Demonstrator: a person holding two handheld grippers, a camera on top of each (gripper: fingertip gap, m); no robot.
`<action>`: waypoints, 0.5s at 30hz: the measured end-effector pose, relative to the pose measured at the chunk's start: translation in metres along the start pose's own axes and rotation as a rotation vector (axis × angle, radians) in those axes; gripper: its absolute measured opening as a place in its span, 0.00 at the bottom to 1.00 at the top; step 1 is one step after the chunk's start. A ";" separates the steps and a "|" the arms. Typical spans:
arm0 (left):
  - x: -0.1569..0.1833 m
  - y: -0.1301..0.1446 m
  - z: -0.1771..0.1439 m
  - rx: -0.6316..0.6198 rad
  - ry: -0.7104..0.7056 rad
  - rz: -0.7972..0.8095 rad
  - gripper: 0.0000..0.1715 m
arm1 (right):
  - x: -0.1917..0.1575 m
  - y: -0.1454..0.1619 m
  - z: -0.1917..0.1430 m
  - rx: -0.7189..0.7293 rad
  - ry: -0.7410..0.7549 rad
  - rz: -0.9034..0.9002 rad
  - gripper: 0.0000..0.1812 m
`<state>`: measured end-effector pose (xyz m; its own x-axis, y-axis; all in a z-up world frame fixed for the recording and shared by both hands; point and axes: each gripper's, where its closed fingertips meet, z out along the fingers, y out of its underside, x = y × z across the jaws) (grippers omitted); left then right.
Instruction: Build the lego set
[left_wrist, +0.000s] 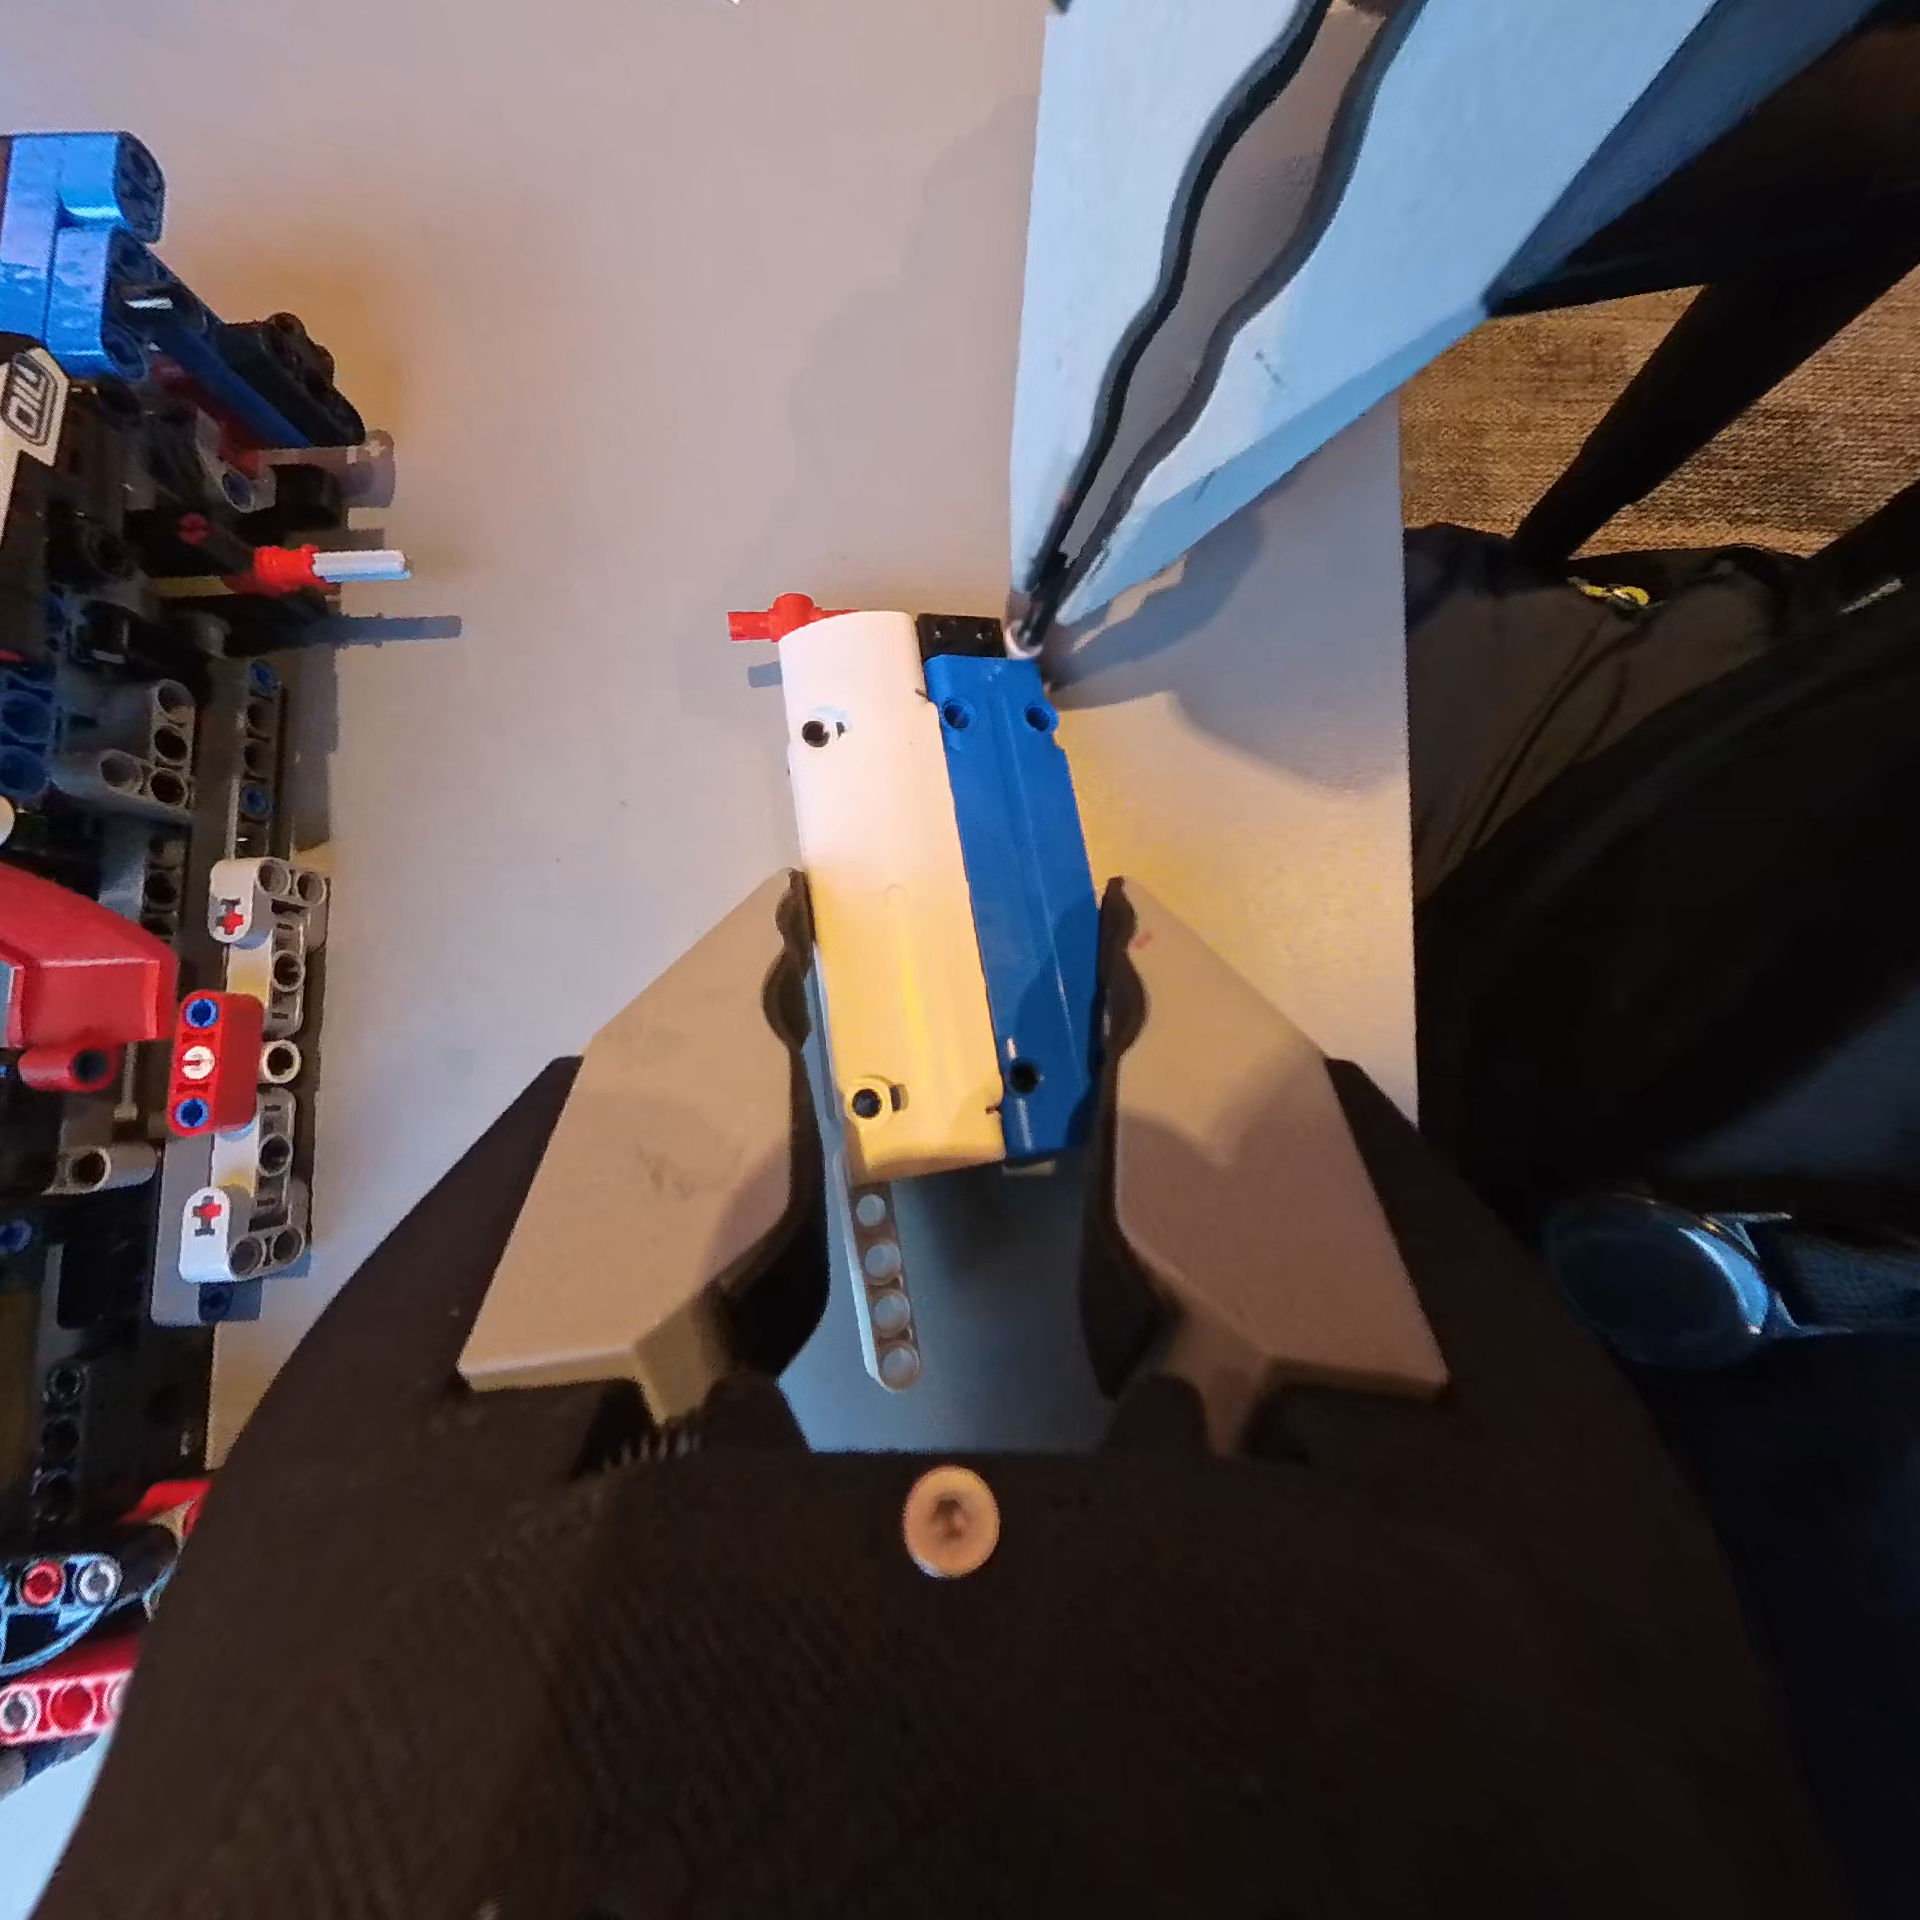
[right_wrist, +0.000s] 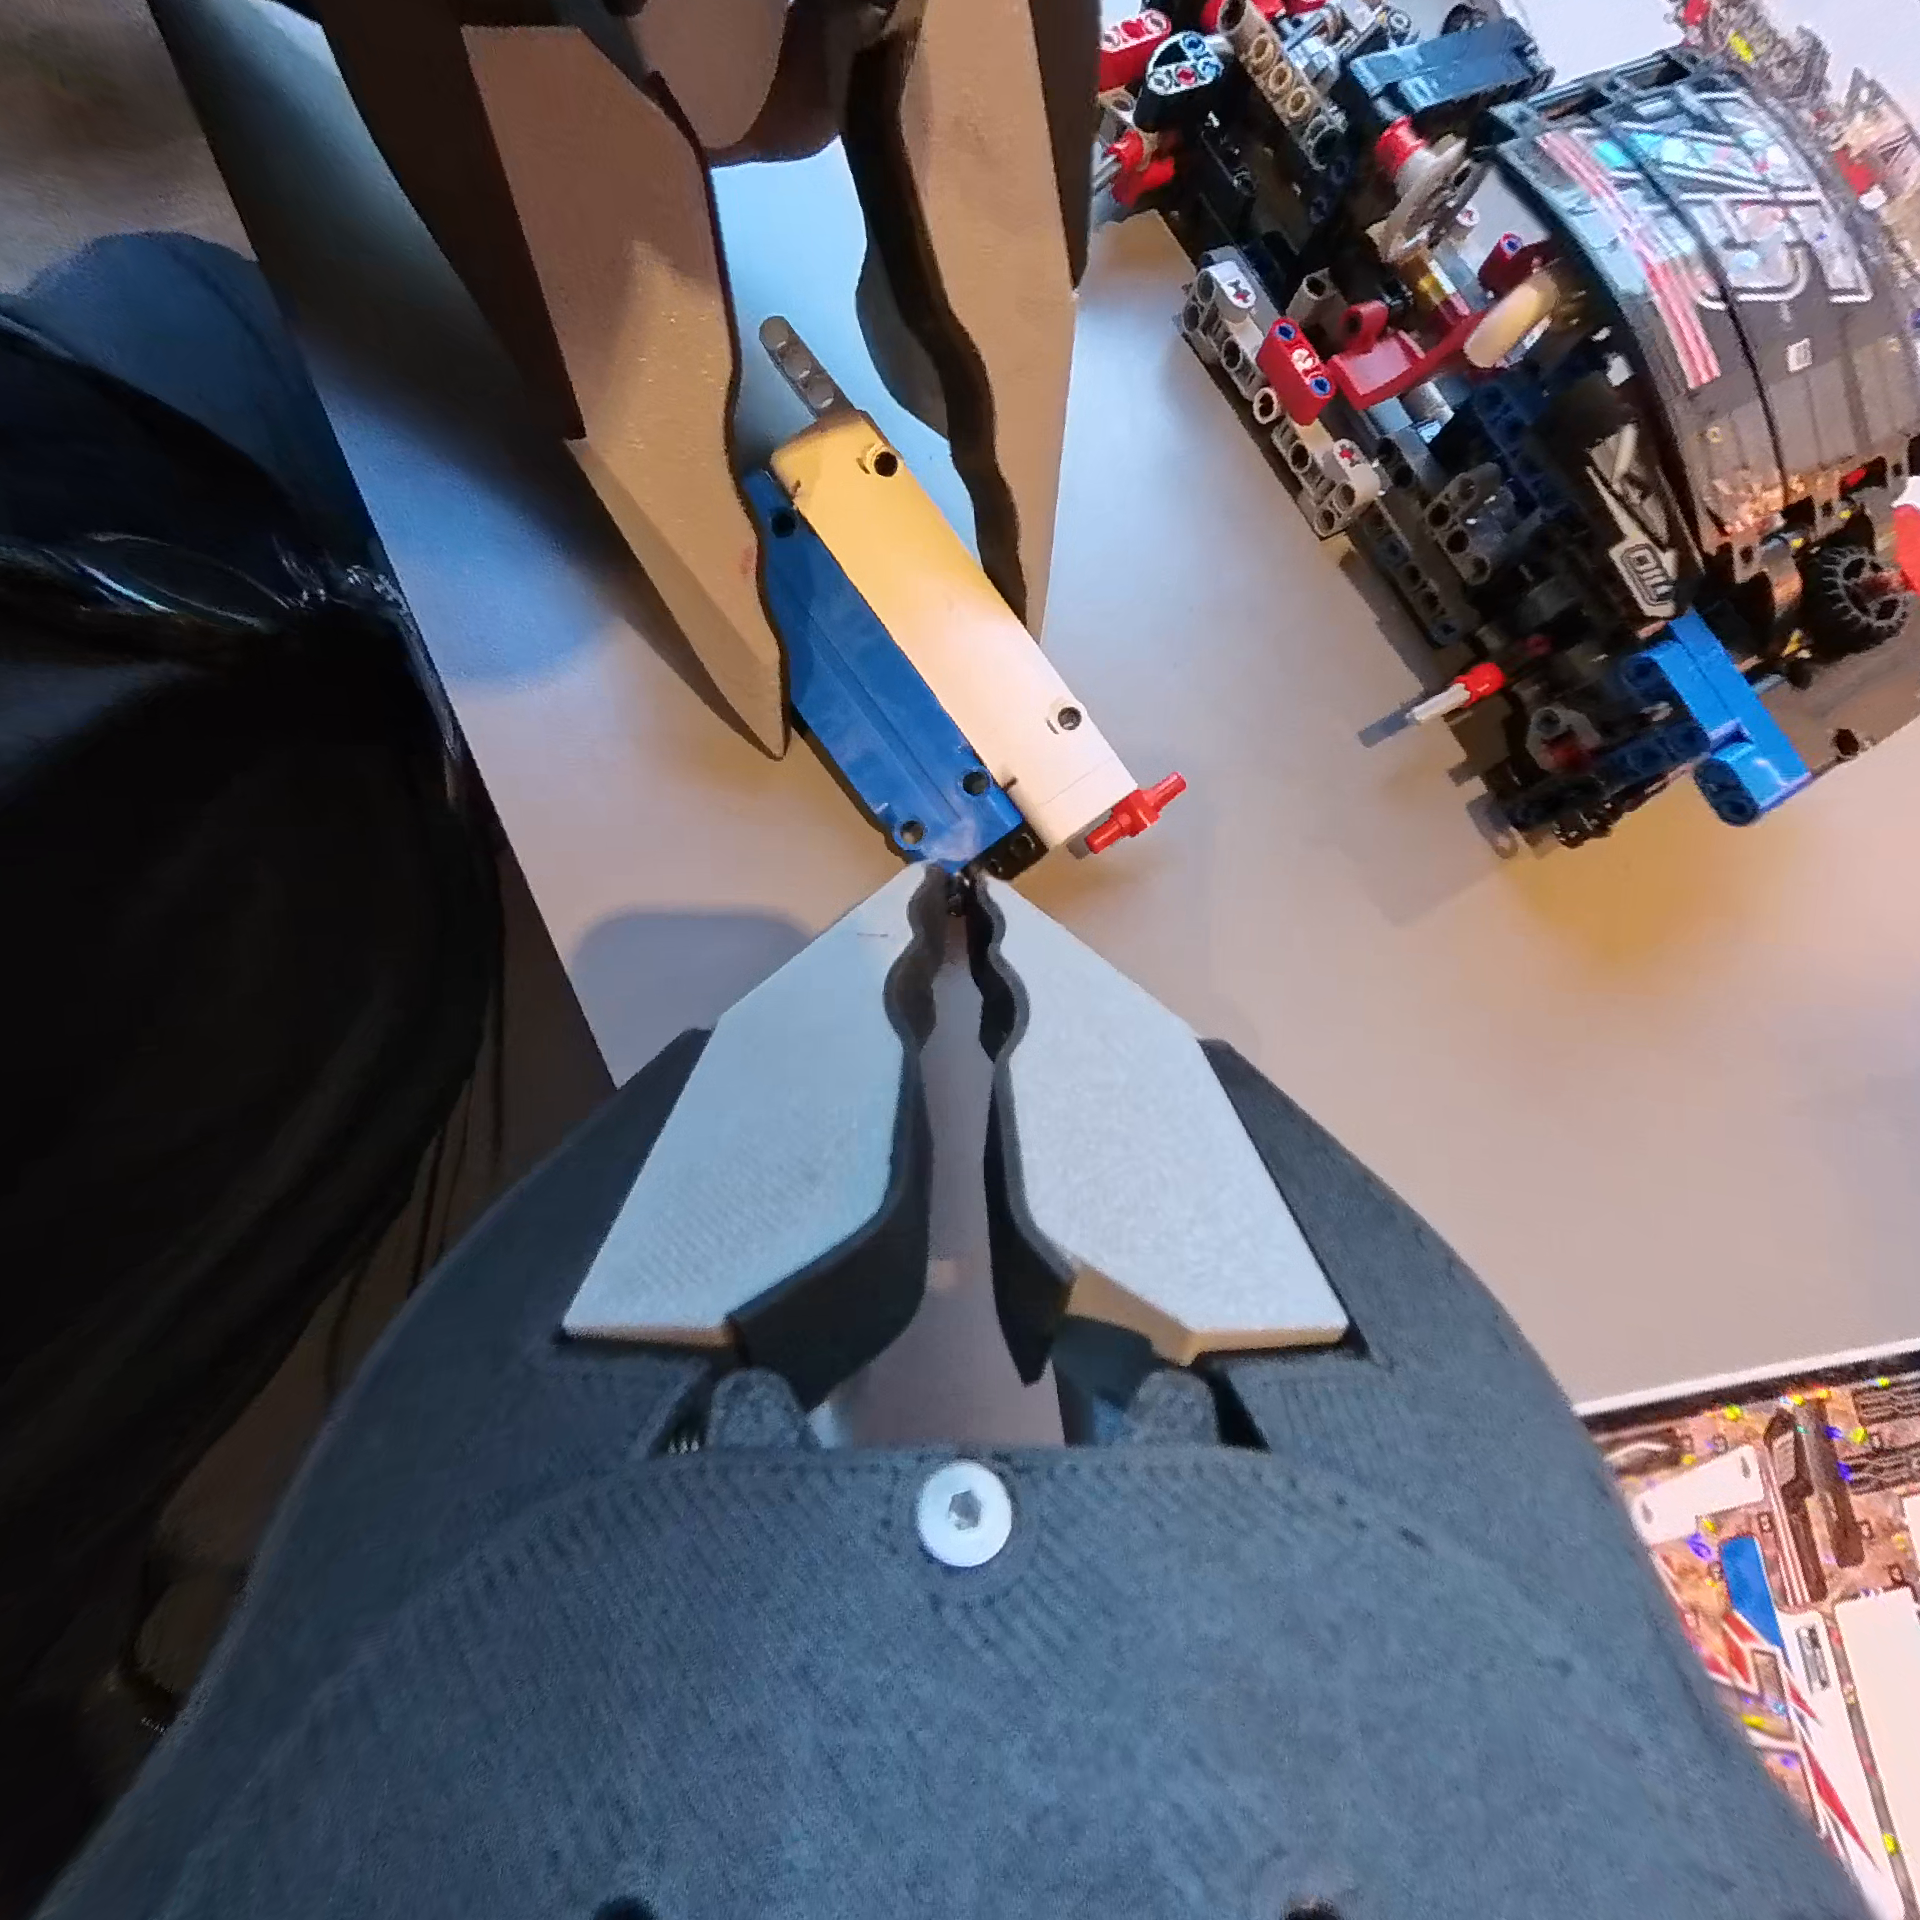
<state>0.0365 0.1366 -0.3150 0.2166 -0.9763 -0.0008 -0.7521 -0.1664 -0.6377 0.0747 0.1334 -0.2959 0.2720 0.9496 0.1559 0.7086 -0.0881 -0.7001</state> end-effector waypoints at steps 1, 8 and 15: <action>0.000 0.000 0.000 -0.001 0.000 -0.005 0.31 | -0.001 0.001 0.001 -0.011 0.002 -0.006 0.01; 0.000 -0.001 0.001 0.012 -0.001 -0.017 0.31 | 0.001 0.005 0.001 -0.044 0.039 -0.049 0.01; 0.000 -0.003 0.003 0.020 -0.002 -0.022 0.31 | 0.002 0.005 0.001 -0.068 0.071 -0.089 0.01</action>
<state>0.0402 0.1378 -0.3151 0.2342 -0.9721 0.0122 -0.7345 -0.1851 -0.6528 0.0786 0.1354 -0.2997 0.2502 0.9310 0.2659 0.7740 -0.0273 -0.6326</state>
